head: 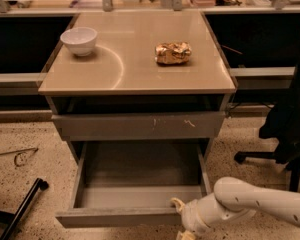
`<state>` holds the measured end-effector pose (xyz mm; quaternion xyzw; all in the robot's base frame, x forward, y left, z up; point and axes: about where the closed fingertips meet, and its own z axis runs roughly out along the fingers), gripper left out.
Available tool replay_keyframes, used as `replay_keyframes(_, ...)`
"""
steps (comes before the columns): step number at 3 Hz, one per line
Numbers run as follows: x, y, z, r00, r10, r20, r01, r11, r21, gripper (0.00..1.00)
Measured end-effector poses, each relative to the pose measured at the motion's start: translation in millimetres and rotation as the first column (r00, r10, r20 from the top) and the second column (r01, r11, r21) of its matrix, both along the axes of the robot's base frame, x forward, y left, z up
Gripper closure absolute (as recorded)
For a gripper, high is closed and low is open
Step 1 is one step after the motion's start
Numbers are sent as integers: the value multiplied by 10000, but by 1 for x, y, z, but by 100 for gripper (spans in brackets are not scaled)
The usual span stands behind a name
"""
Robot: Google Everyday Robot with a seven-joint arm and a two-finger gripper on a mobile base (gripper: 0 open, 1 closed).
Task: Open middle drawer
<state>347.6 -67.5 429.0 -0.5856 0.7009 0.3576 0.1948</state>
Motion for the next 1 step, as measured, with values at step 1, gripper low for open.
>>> replay_keyframes(1, 1, 0, 6, 10000, 0, 0, 0, 10000, 0, 0)
